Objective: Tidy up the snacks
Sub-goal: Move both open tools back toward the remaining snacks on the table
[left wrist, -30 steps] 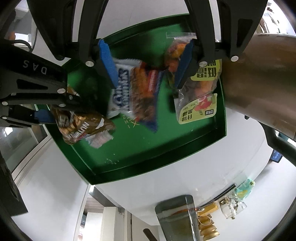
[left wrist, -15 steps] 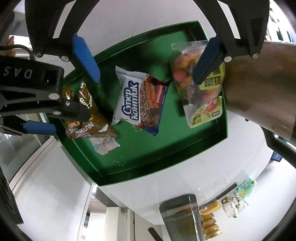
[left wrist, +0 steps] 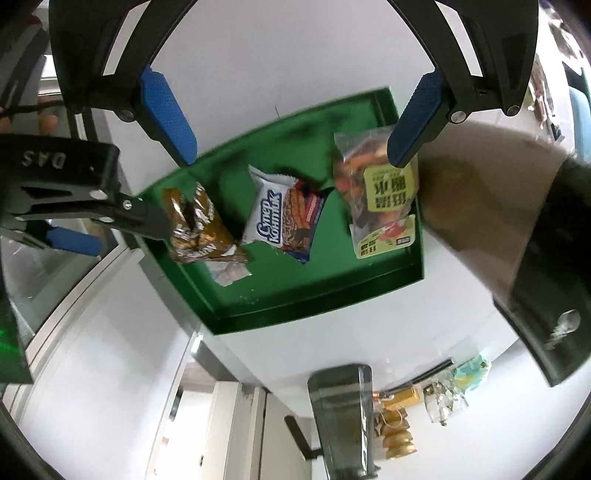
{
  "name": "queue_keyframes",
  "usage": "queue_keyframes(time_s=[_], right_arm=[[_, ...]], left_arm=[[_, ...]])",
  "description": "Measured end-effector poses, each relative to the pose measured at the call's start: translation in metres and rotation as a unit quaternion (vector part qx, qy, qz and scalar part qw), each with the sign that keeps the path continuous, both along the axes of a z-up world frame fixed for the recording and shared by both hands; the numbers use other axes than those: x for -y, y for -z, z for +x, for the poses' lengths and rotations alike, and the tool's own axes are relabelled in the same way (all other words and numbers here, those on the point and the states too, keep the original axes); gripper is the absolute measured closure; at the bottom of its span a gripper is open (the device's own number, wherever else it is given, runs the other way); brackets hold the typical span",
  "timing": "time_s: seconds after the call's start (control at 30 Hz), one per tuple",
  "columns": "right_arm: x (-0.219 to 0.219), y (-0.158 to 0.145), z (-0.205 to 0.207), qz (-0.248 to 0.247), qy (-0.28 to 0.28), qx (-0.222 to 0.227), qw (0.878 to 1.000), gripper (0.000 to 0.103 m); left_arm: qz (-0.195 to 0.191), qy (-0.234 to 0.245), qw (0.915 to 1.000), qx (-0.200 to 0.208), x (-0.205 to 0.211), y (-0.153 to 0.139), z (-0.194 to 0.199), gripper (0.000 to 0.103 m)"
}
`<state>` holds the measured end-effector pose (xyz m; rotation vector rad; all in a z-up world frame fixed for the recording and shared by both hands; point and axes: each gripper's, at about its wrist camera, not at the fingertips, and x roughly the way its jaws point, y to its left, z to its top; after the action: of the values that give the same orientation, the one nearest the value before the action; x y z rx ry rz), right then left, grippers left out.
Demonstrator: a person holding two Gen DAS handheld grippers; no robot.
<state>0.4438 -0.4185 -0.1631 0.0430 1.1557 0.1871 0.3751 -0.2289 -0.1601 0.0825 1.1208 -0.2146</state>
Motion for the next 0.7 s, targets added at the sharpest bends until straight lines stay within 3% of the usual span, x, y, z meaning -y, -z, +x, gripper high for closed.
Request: queue_keyframes(time_s=[0.4,0.7], right_arm=[[-0.041,-0.008,-0.059,0.017,-0.036,0.02,0.999,0.0],[-0.098,-0.017,-0.089,0.024,-0.063,0.034,0.997,0.0]], left_arm=[[-0.01,-0.031,0.9995,0.004,-0.045,-0.017,-0.062,0.002],[-0.018,-0.083,0.9963,0.011,-0.126,-0.023,-0.102,0.002]])
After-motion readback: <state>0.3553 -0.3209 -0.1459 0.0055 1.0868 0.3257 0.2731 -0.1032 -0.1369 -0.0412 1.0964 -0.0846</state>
